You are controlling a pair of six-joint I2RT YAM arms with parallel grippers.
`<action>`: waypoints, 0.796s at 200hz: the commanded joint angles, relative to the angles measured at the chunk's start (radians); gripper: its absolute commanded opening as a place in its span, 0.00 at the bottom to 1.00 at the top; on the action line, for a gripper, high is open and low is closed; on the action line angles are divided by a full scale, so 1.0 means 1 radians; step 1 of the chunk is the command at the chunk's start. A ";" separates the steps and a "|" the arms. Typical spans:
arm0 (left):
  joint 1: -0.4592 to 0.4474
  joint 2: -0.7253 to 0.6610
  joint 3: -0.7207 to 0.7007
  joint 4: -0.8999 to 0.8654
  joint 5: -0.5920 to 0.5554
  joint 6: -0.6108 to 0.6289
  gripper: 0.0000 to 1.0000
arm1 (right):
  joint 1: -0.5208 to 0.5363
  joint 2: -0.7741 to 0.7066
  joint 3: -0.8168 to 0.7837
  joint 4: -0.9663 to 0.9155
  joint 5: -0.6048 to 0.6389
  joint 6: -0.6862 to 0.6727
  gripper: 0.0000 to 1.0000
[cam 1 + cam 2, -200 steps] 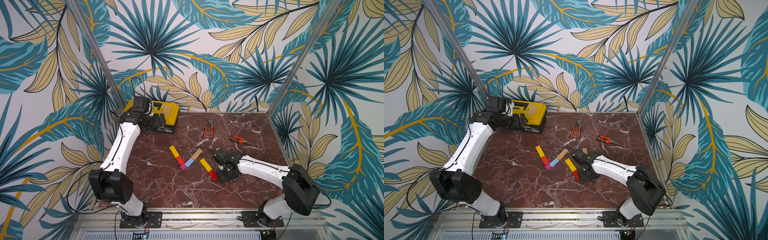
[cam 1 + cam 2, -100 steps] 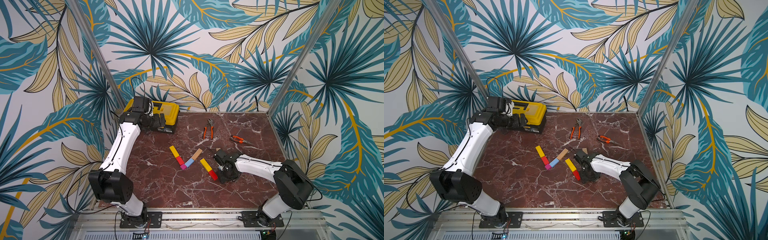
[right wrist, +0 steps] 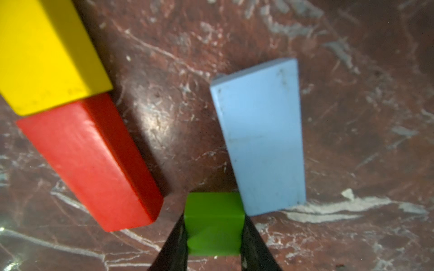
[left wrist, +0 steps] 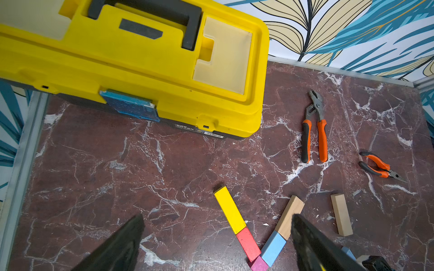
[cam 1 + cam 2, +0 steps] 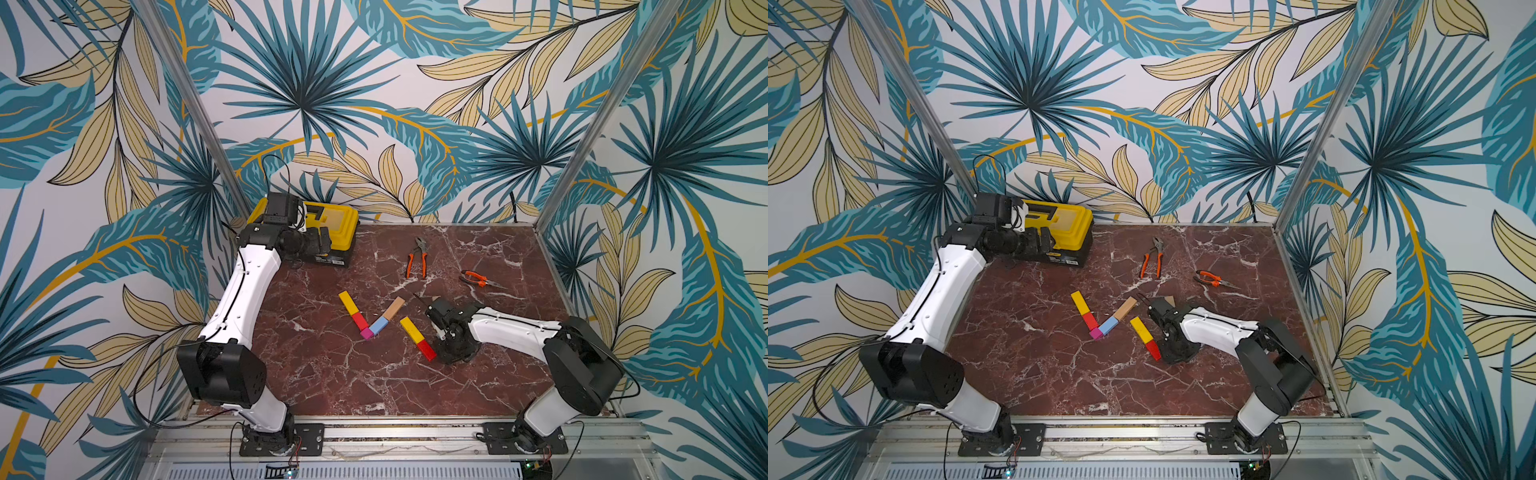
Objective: Assemble the letter v with building blocks
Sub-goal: Pick up the building block from the center of the board.
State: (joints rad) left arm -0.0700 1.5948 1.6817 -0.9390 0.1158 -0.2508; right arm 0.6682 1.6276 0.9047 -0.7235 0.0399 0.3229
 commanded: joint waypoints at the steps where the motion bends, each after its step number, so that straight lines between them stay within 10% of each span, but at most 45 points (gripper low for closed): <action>1: 0.010 -0.027 -0.016 0.013 -0.004 0.012 0.99 | -0.002 0.019 -0.009 -0.003 -0.017 -0.007 0.28; 159: 0.010 -0.030 -0.014 0.013 0.005 0.008 0.99 | 0.085 -0.001 0.039 -0.132 -0.100 -0.046 0.20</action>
State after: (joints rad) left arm -0.0700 1.5948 1.6817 -0.9390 0.1165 -0.2508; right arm 0.7464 1.5970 0.9211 -0.8253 -0.0399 0.3019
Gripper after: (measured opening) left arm 0.994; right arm 0.327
